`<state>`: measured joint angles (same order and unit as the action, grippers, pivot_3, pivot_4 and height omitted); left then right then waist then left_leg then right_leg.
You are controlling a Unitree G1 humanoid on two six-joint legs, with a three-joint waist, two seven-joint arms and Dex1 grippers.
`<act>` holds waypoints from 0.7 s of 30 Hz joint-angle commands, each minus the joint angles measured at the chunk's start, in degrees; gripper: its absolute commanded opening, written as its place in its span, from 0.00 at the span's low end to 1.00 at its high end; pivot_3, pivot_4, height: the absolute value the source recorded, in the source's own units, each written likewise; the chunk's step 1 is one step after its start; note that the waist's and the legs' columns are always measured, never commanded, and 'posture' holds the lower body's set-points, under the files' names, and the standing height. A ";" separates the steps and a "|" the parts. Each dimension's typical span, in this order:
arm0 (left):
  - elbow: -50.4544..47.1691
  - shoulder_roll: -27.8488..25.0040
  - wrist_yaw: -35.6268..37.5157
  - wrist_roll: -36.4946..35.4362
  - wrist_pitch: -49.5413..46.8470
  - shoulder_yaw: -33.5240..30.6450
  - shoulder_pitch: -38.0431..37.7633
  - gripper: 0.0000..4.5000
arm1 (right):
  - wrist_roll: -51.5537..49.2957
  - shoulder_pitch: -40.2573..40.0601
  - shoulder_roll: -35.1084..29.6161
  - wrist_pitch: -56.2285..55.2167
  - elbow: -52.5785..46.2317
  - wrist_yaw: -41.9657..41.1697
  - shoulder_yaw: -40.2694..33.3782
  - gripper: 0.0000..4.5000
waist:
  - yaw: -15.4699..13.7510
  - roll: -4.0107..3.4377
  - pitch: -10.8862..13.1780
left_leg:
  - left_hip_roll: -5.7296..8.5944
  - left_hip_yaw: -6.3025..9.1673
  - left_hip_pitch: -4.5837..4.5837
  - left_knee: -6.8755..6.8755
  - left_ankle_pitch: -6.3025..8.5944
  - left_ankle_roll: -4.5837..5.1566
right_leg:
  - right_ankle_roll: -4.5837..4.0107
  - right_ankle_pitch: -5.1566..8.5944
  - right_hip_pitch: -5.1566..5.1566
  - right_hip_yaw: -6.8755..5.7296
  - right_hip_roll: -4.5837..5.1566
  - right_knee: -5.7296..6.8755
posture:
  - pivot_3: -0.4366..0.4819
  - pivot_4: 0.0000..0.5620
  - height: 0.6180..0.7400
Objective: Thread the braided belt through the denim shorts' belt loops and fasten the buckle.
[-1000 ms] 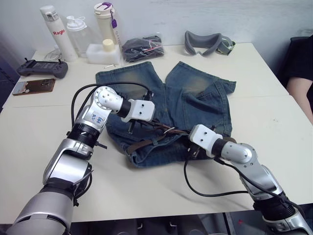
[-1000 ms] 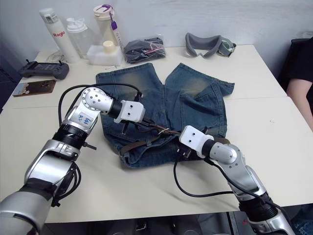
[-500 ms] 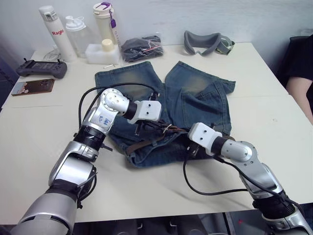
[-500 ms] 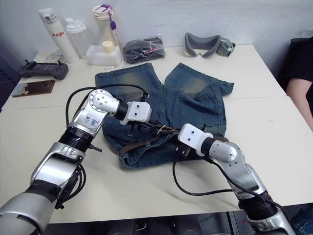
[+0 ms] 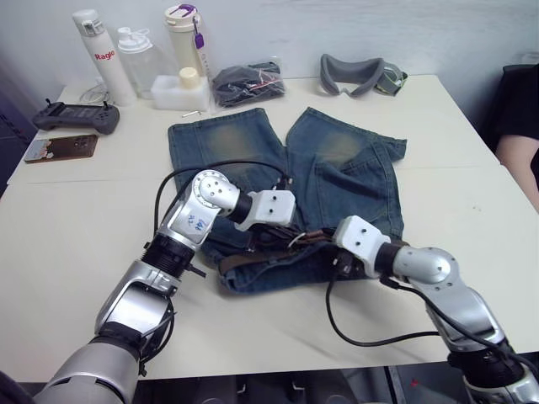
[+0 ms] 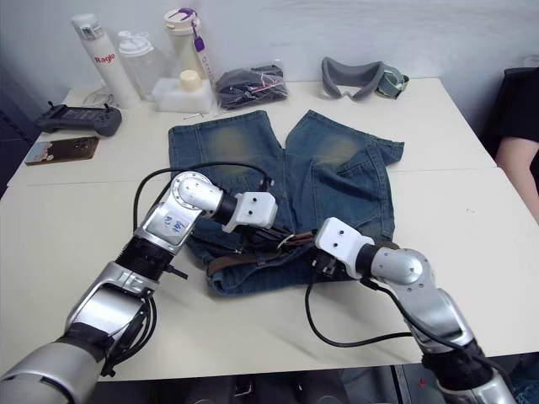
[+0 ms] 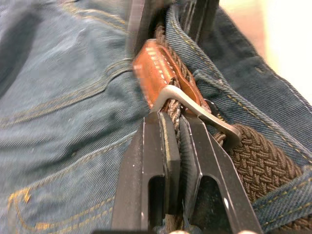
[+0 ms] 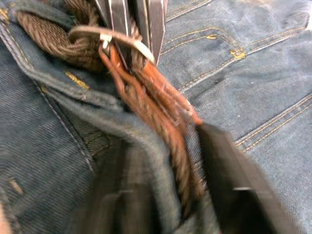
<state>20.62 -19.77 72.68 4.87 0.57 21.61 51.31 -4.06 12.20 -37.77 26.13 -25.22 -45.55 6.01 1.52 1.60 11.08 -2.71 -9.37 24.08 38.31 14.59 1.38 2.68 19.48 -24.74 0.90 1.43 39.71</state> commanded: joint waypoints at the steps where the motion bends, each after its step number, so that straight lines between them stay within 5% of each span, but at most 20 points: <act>1: -0.80 0.31 -0.33 -0.72 0.90 -0.02 1.30 0.00 | -7.17 -1.76 -1.58 4.51 -4.57 -1.91 -7.56 0.84 | 0.03 0.00 0.00 | 0.00 0.04 -0.04 0.00 0.00 0.00 | 0.00 0.00 0.06 -0.02 0.00 0.00 | 0.48 0.27 0.90; 3: -1.11 0.88 -0.83 -1.39 -0.09 -0.61 1.58 0.00 | -11.12 -4.34 -3.46 8.41 -5.85 -4.05 -10.64 0.99 | 0.00 0.00 0.00 | 0.00 0.15 -0.04 -0.02 0.00 0.00 | -0.01 0.00 0.10 -0.11 -0.01 -0.03 | 0.48 0.27 0.90; 11: -2.87 1.75 -1.36 -2.23 -2.25 -0.94 1.07 0.00 | -24.68 -3.99 -7.27 19.73 -9.81 -5.65 -18.37 0.99 | 0.10 -0.01 -0.01 | 0.00 0.38 -0.02 0.00 0.00 0.00 | -0.02 0.01 0.22 -0.30 0.02 -0.10 | 0.48 0.27 0.90; 21: -5.56 2.84 -2.93 -2.59 -5.17 -0.96 0.01 0.00 | -8.81 1.80 -8.92 2.38 -0.58 -0.26 -7.17 0.99 | -0.07 -0.01 -0.01 | 0.06 0.48 0.06 0.01 0.00 0.00 | -0.02 0.01 0.23 -0.41 0.06 -0.18 | 0.48 0.27 0.90</act>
<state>18.19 -17.58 70.43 4.31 -4.34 21.33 51.31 -15.63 14.16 -46.23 32.59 -26.16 -46.10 -2.85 1.44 1.60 11.07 -2.65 -8.89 24.14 38.32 14.59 1.37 2.66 19.49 -24.52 0.49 1.48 39.54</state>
